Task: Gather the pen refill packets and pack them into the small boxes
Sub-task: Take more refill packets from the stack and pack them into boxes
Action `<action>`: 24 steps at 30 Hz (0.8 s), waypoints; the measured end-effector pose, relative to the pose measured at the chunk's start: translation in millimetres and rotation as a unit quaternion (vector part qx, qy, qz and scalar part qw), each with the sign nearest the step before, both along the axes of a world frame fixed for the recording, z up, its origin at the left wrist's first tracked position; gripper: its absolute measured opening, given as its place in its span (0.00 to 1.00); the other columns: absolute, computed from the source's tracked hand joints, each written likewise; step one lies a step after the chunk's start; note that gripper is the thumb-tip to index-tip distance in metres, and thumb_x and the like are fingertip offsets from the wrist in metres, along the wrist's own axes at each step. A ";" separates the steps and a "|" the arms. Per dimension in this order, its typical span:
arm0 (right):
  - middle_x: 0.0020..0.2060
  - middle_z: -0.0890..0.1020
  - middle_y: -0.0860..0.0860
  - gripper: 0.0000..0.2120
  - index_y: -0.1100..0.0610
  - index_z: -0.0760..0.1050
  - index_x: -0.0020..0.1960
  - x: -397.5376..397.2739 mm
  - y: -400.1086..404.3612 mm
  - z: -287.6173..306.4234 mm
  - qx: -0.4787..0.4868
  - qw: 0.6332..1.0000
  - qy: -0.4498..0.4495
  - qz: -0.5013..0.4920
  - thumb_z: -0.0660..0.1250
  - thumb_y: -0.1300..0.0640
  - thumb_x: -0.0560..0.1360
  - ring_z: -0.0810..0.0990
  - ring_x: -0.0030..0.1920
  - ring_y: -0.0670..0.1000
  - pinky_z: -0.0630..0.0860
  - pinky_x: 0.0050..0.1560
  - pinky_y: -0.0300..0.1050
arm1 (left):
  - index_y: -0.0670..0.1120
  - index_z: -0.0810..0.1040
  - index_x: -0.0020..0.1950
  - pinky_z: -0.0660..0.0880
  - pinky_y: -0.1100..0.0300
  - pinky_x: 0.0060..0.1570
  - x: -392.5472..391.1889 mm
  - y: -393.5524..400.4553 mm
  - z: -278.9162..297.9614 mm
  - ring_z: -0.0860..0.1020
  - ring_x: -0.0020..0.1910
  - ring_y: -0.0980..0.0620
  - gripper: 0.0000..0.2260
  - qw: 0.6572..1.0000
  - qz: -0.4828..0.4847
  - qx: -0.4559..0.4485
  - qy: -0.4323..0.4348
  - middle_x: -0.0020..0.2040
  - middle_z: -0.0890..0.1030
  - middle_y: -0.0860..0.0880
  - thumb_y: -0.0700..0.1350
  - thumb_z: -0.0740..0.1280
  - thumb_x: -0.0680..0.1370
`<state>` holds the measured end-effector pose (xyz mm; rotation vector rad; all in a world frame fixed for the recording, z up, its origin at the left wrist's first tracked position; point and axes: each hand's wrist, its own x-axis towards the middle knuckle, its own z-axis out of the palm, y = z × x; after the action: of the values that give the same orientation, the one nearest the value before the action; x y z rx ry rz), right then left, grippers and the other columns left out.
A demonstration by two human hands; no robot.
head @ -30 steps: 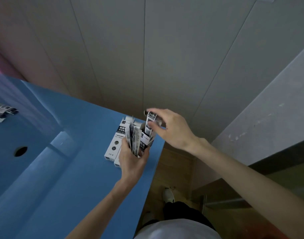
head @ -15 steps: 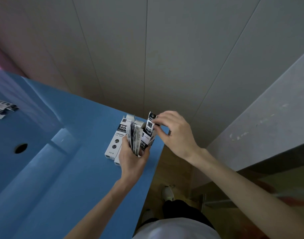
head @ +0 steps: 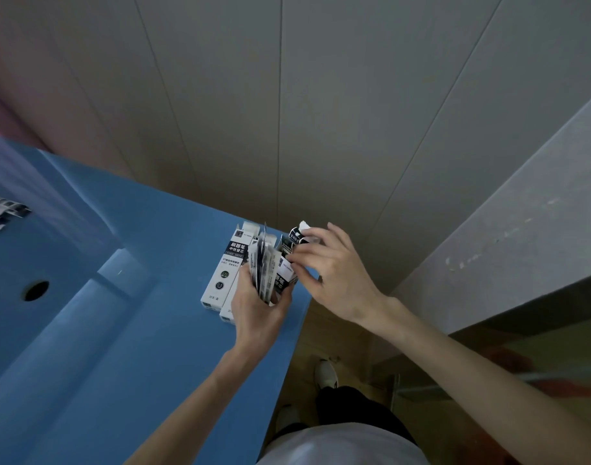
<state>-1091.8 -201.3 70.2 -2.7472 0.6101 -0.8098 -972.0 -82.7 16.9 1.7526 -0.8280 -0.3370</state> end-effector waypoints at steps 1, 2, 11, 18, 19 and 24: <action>0.54 0.86 0.46 0.09 0.54 0.85 0.57 -0.6 -0.8 1.1 0.005 1.000 -0.011 -0.003 0.70 0.55 0.80 0.76 0.67 0.51 0.63 0.76 0.58 | 0.54 0.69 0.57 0.80 0.52 0.43 -0.1 0.2 -0.4 0.79 0.44 0.56 0.23 1.000 -0.001 0.001 -0.001 0.46 0.79 0.55 0.46 0.80 0.72; 0.56 0.85 0.46 0.09 0.54 0.85 0.58 -0.7 -2.1 3.1 0.015 0.999 -0.031 -0.016 0.70 0.55 0.80 0.77 0.67 0.50 0.63 0.76 0.56 | 0.54 0.68 0.57 0.80 0.51 0.44 -0.2 0.2 -1.3 0.79 0.44 0.57 0.23 1.000 0.000 0.004 -0.004 0.46 0.79 0.55 0.46 0.80 0.72; 0.58 0.84 0.48 0.10 0.56 0.85 0.59 -0.6 -1.2 -5.0 -0.011 0.999 -0.021 -0.025 0.68 0.54 0.81 0.76 0.69 0.52 0.66 0.75 0.55 | 0.55 0.68 0.58 0.80 0.49 0.45 1.4 -0.2 -3.3 0.80 0.46 0.56 0.24 1.000 -0.002 0.002 -0.005 0.48 0.79 0.56 0.47 0.80 0.72; 0.58 0.85 0.48 0.15 0.56 0.82 0.63 -1.1 -4.0 -1.1 0.052 0.998 0.025 -0.040 0.66 0.51 0.81 0.73 0.70 0.51 0.64 0.76 0.56 | 0.58 0.67 0.58 0.80 0.49 0.44 0.6 -1.6 -3.8 0.80 0.46 0.56 0.25 1.000 0.004 0.007 -0.010 0.48 0.79 0.55 0.45 0.80 0.72; 0.58 0.85 0.49 0.14 0.56 0.82 0.63 -1.6 -5.2 -1.2 0.070 0.996 0.015 -0.044 0.67 0.52 0.80 0.73 0.70 0.50 0.64 0.76 0.56 | 0.59 0.67 0.57 0.80 0.49 0.43 0.9 -2.2 -3.7 0.80 0.45 0.56 0.25 1.000 0.005 0.008 -0.011 0.48 0.79 0.55 0.45 0.80 0.72; 0.61 0.83 0.49 0.16 0.55 0.80 0.66 -3.2 -5.9 2.2 0.099 0.993 -0.026 -0.064 0.71 0.54 0.79 0.72 0.71 0.50 0.66 0.74 0.57 | 0.54 0.68 0.57 0.80 0.49 0.41 -1.2 -2.6 -5.0 0.80 0.44 0.56 0.25 1.000 -0.001 0.015 -0.020 0.46 0.79 0.53 0.43 0.80 0.71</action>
<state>-1095.1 -207.2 72.4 -2.5210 0.8171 -0.7971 -973.2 -85.3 11.9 1.7914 -0.8576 -0.3185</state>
